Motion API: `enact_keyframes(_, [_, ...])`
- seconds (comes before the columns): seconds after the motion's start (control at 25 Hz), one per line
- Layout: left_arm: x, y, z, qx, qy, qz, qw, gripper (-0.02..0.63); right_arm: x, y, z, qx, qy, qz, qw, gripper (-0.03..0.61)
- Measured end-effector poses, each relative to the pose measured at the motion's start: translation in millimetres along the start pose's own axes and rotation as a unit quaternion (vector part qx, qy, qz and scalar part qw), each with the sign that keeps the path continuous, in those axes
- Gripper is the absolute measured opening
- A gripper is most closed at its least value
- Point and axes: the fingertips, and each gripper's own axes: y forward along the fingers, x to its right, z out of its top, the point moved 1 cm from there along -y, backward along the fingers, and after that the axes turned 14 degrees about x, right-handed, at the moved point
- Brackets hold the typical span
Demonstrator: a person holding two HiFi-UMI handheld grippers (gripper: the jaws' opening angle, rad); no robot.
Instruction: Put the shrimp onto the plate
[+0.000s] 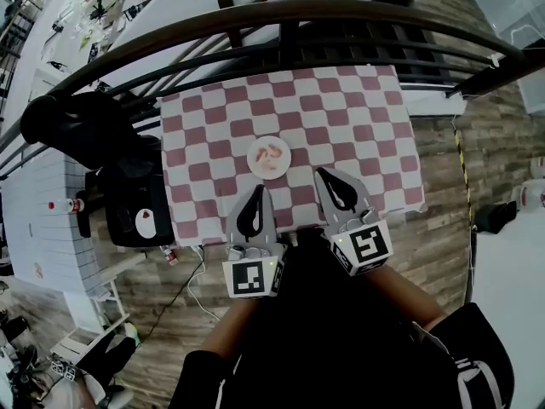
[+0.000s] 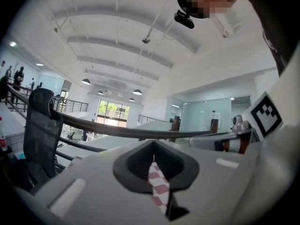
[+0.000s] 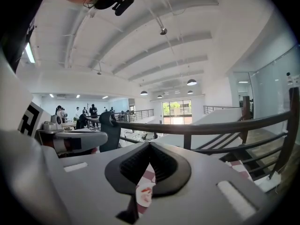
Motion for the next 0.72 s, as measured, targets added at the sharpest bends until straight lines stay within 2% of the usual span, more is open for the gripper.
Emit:
enact_keyframes(0.24, [3, 4, 0, 0.002, 0.0, -0.004, 1.0, 0.011, -3, -1, -5, -0.005, -0.02, 0.003, 1.0, -0.002])
enact_keyframes(0.72, [1, 0, 0, 0.003, 0.0, 0.007, 1.0, 0.011, -10, -1, -15, -0.009, -0.021, 0.028, 0.999, -0.003])
